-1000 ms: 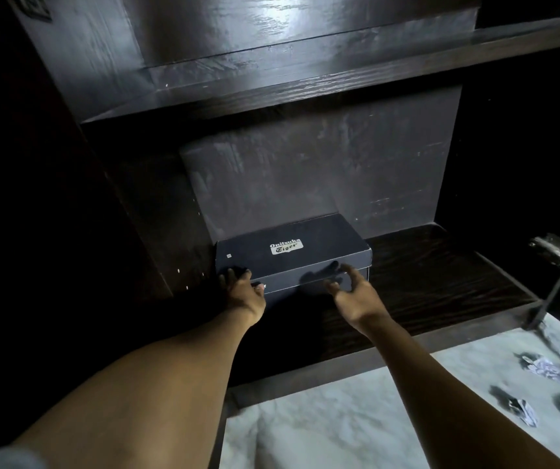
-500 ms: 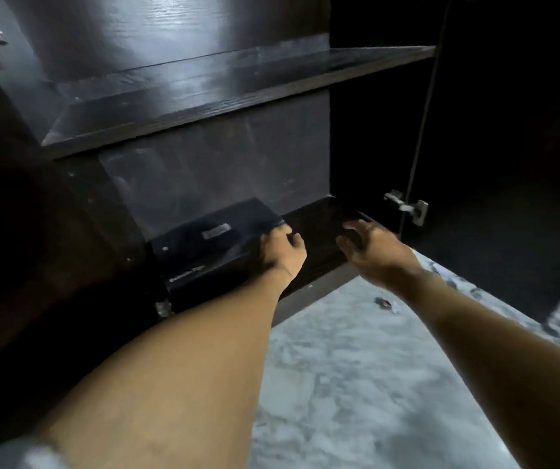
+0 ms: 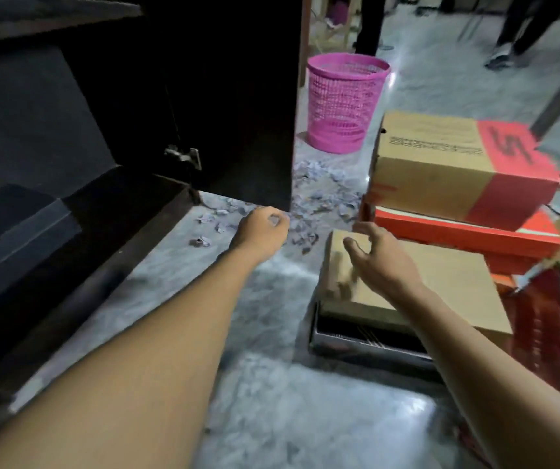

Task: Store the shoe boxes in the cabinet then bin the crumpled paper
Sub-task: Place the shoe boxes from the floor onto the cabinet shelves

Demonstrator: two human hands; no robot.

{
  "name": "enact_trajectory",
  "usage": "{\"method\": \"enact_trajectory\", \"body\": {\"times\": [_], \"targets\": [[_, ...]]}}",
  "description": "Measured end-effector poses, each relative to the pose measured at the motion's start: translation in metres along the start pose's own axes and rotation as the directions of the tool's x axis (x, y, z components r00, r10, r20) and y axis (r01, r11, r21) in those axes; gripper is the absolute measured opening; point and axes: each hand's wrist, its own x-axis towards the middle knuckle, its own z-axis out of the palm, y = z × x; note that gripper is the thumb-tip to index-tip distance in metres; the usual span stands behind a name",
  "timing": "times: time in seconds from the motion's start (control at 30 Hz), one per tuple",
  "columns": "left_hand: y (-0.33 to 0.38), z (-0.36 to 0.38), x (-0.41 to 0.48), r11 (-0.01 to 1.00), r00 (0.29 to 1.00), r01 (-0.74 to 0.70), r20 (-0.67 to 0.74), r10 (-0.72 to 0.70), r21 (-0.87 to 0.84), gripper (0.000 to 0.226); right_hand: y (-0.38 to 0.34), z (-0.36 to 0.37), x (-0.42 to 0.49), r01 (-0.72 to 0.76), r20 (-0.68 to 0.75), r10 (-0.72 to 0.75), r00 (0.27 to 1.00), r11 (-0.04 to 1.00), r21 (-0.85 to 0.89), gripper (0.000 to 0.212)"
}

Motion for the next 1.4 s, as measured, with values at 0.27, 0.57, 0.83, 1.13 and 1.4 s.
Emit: {"method": "enact_trajectory", "body": {"times": [0.27,0.57,0.83,1.13,1.4], "targets": [[0.003,0.108,-0.037,0.976,0.94,0.217,0.269,-0.211,0.008,0.06,0.092,-0.031,-0.038,-0.325,-0.118,0.308,0.944,0.928,-0.181,0.058],[-0.012,0.122,-0.045,0.952,0.948,0.257,0.235,-0.214,-0.169,0.038,0.124,-0.039,-0.043,-0.613,-0.109,0.603,0.79,0.78,-0.128,0.089],[-0.047,0.105,-0.055,0.918,0.949,0.28,-0.063,-0.309,-0.281,0.043,0.135,-0.015,-0.064,-0.303,-0.244,0.349,0.905,0.931,0.205,0.077],[-0.054,0.103,-0.051,0.889,0.941,0.295,-0.054,-0.334,-0.351,0.026,0.14,0.006,-0.071,-0.257,-0.13,0.368,0.921,0.822,0.508,0.075],[-0.05,0.03,-0.046,0.896,0.88,0.201,-0.33,-0.343,-0.395,0.029,0.075,0.016,-0.032,-0.101,-0.123,0.196,0.973,0.839,0.534,0.072]]}}
